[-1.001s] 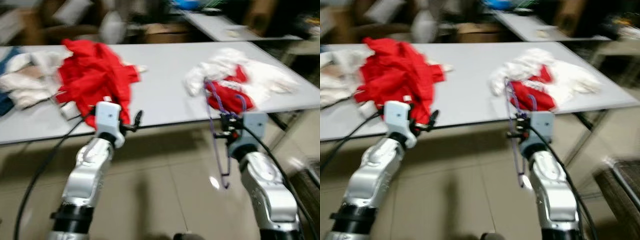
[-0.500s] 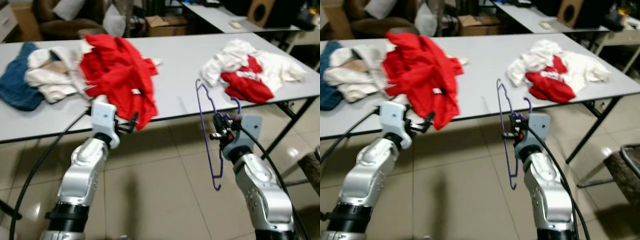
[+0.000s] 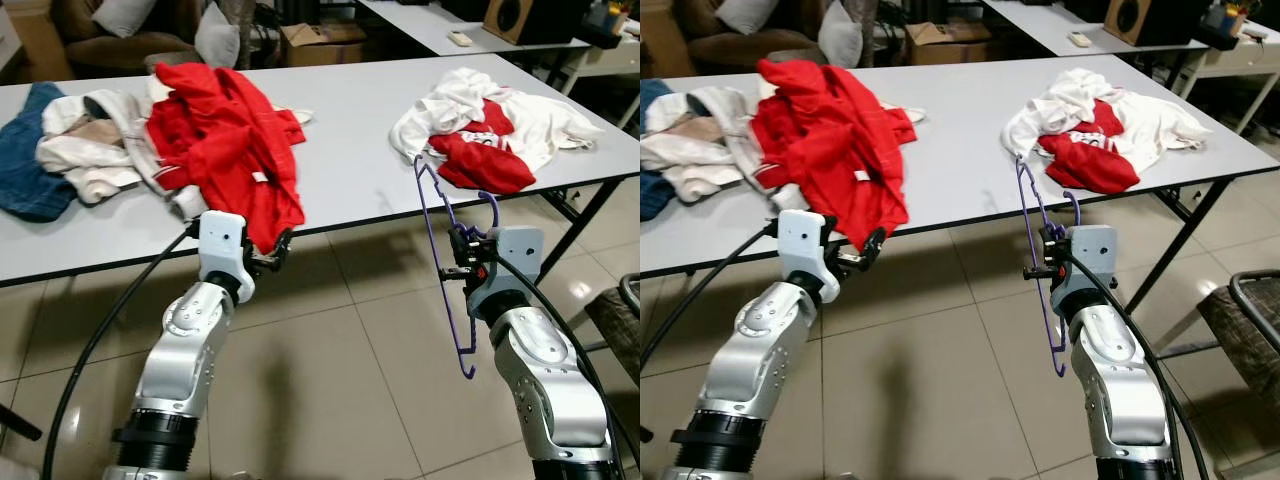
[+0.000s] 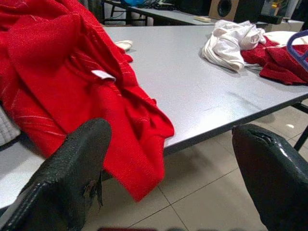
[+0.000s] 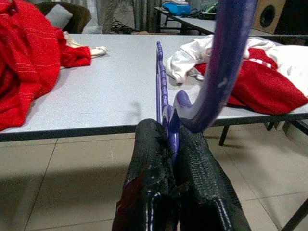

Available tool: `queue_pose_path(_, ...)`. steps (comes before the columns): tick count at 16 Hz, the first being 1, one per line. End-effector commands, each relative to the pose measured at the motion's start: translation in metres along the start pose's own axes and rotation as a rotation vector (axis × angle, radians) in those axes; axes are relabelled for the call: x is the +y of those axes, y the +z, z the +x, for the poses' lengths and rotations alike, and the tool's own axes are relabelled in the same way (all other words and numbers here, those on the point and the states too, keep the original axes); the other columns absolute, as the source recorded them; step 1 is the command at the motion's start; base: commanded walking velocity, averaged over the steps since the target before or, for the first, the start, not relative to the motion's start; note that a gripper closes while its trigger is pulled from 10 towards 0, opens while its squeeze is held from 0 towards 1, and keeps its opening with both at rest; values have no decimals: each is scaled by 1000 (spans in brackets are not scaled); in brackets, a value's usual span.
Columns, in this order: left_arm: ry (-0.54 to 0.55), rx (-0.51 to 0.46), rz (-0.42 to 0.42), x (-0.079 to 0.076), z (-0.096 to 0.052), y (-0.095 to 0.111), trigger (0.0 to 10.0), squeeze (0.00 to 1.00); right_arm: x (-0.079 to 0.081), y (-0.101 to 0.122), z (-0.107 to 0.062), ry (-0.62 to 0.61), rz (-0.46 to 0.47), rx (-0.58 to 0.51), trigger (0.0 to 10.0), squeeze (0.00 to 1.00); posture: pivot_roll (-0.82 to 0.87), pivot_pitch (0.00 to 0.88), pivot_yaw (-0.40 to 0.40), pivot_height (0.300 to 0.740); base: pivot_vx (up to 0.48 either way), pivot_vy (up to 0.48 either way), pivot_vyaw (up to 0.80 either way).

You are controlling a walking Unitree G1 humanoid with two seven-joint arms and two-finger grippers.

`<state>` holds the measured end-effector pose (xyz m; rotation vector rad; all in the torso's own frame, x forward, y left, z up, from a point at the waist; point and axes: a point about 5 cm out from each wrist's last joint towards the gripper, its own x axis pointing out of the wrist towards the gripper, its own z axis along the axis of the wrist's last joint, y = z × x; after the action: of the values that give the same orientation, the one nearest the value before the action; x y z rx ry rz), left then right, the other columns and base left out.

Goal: Hang hanger

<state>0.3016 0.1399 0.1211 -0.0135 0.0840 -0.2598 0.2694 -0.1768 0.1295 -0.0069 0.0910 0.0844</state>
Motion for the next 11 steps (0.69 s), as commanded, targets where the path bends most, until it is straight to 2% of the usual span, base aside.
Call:
queue_pose_path(1,21,1,20,2,0,0,10000,718,-6,2,-1,-19,47,-15,10000,0,-135,0,-41,740,289,0,0)
queue_pose_path(4,77,-21,20,7,0,4,10000,714,-4,3,2,3,52,-13,10000,0,-125,0,-58,740,289,0,-706)
queue_pose_path(7,143,-41,42,16,-4,8,10000,706,1,7,6,46,36,-29,10000,0,-118,0,-70,740,290,0,0)
queue_pose_path(9,162,-43,74,18,-5,9,10000,706,5,5,7,89,-43,-3,10000,0,-116,0,-74,740,287,0,0)
queue_pose_path(10,176,-55,80,19,-4,11,10000,706,6,6,8,100,-77,-3,10000,0,-116,0,-73,740,289,0,800)
queue_pose_path(11,181,-65,83,20,-3,13,10000,706,7,6,7,102,-73,-7,10000,0,-115,0,-71,740,292,0,800)
